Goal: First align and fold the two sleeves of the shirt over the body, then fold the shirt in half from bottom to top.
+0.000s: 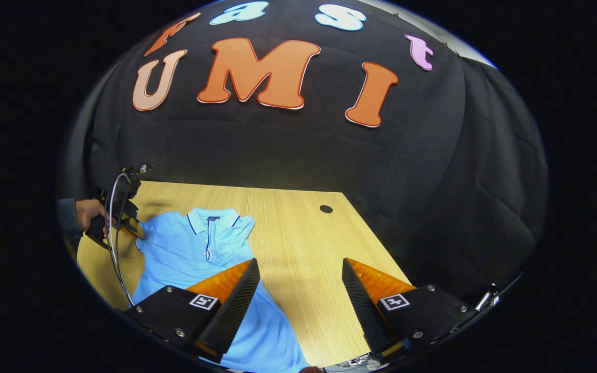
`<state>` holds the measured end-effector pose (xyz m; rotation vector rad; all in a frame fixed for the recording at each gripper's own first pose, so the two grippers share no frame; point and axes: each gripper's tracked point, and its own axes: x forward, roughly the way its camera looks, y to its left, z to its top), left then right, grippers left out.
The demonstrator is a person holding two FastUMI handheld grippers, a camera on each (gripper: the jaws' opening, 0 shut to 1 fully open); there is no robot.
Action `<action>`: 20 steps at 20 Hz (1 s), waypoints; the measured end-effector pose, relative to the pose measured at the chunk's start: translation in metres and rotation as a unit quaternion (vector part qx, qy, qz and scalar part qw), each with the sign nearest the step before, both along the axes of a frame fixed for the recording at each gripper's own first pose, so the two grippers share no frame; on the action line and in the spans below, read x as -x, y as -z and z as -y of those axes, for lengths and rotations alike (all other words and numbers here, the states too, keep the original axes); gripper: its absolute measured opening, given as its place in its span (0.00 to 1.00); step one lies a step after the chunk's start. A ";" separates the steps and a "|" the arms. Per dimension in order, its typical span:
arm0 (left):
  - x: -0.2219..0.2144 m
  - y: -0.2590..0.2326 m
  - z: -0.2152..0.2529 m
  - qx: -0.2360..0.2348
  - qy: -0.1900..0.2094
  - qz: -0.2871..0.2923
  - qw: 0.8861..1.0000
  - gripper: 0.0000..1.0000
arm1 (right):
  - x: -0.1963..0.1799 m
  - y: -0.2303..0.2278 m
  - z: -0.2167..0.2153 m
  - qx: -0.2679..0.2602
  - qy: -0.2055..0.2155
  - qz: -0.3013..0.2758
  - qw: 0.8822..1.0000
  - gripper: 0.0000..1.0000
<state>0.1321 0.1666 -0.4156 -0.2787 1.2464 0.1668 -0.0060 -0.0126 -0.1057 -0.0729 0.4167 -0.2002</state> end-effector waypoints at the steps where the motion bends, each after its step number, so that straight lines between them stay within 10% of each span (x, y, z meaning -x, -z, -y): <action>1: -0.005 -0.007 0.004 0.005 0.010 0.015 1.000 0.07 | 0.001 0.001 0.002 0.000 0.003 0.000 1.000 0.98; 8: -0.049 -0.066 0.074 0.025 0.113 0.113 0.987 0.06 | 0.018 0.008 0.015 -0.005 0.020 -0.005 1.000 0.98; 17: -0.063 -0.064 0.165 0.034 0.182 0.097 0.978 0.07 | 0.055 0.018 0.034 -0.006 0.050 -0.017 0.999 0.97; 19: -0.062 -0.064 0.190 0.060 0.194 0.098 0.974 0.12 | 0.064 0.022 0.038 -0.009 0.059 -0.021 0.998 0.98; 20: -0.060 -0.067 0.205 0.081 0.204 0.101 0.970 0.30 | 0.068 0.025 0.040 -0.011 0.062 -0.023 0.998 0.98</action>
